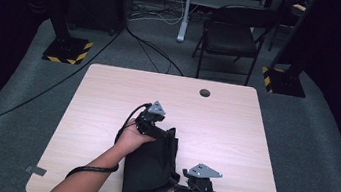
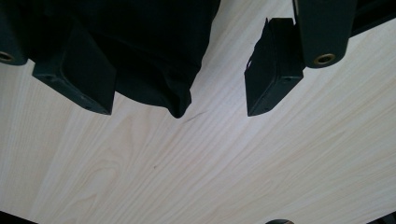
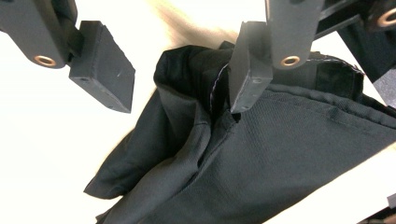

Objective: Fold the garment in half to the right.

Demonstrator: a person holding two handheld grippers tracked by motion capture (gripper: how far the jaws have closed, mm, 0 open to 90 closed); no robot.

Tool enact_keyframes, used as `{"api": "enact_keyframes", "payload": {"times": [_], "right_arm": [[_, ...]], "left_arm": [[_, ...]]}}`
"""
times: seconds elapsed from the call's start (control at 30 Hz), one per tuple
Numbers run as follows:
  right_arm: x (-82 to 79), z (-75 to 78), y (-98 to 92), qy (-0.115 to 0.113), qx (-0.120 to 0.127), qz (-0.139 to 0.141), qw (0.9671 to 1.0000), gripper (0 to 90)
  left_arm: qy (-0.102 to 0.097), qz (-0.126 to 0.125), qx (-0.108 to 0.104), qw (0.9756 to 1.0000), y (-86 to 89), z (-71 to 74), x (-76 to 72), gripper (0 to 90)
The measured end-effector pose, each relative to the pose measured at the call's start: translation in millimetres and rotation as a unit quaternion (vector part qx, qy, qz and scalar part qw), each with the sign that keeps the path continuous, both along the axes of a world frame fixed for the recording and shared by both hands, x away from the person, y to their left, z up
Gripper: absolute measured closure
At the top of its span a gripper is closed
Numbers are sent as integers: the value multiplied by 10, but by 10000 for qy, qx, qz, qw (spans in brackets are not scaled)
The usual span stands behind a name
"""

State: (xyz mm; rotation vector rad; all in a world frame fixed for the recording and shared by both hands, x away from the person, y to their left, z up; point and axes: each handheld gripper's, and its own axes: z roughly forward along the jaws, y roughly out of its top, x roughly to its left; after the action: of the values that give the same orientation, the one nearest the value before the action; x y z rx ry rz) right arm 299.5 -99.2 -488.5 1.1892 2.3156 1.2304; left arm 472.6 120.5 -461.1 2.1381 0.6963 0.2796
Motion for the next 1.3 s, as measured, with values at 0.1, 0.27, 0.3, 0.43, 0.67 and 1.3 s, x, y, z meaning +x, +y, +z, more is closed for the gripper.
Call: {"api": "enact_keyframes", "payload": {"times": [0.1, 0.27, 0.3, 0.43, 0.67, 1.3], "right_arm": [[-11, 44, -31, -83, 158, -45, 9998, 395], [-37, 140, -30, -329, 322, -36, 9989, 383], [-31, 157, -20, -363, 324, -19, 9988, 377], [6, 186, 13, -416, 331, 30, 9986, 352], [86, 209, 45, -468, 356, 112, 9982, 306], [302, 260, -12, -518, 238, 159, 9982, 251]], "left_arm": [[-12, 14, -43, 10000, 30, -4, -29, 247], [-5, 60, -153, 9999, 106, 23, -39, 247], [-3, 71, -188, 9998, 121, 30, -39, 247], [-1, 95, -279, 9996, 165, 49, -56, 237], [91, 199, -238, 9995, 269, 25, -95, 212], [132, 580, -353, 9976, 690, 13, -287, 188]]}}
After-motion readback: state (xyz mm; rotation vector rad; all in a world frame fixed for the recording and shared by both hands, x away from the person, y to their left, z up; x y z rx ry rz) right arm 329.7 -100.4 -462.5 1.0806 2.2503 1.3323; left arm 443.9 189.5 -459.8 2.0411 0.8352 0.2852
